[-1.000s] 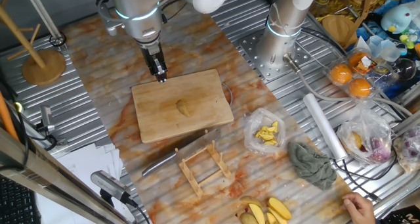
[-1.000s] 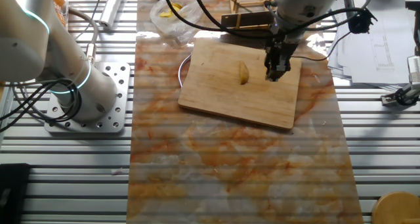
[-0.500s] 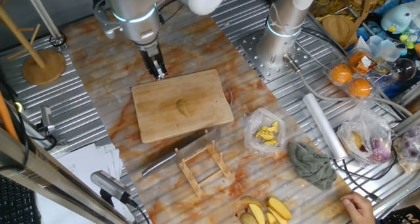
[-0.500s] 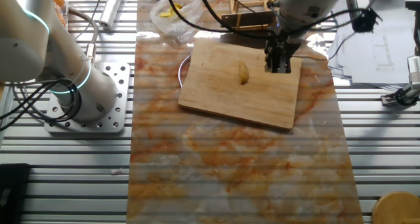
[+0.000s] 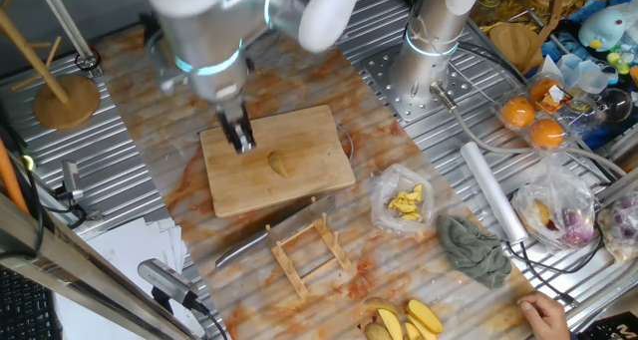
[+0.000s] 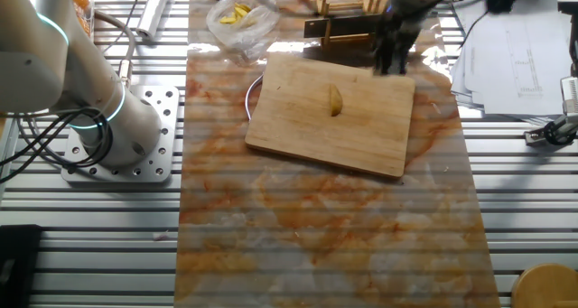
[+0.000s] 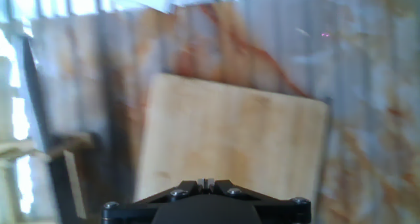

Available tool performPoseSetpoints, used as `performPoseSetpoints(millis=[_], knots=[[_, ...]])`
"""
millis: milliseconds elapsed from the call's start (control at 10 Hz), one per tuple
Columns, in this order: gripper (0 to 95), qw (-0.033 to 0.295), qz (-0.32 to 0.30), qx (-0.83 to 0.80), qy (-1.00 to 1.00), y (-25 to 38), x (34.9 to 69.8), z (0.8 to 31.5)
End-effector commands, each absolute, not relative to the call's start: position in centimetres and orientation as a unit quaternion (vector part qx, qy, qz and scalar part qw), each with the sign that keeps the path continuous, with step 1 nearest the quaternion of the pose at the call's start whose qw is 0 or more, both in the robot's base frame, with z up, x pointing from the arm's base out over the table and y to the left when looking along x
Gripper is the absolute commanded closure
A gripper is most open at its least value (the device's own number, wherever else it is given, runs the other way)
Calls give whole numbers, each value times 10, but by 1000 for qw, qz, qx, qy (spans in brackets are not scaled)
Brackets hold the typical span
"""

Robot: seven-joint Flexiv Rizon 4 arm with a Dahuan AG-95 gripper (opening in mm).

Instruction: Chop the potatoes

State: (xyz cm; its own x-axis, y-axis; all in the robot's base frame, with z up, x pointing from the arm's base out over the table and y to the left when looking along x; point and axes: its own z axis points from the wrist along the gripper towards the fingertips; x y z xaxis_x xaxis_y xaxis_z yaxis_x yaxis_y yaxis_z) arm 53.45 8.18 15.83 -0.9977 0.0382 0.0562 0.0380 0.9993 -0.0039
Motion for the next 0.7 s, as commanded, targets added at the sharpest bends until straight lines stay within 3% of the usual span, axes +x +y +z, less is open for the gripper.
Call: performPoseSetpoints(millis=[100,700], knots=[[950,25,-1,-8,-1000,98,532,156],[950,10,-20,-7,-1000,132,547,167]])
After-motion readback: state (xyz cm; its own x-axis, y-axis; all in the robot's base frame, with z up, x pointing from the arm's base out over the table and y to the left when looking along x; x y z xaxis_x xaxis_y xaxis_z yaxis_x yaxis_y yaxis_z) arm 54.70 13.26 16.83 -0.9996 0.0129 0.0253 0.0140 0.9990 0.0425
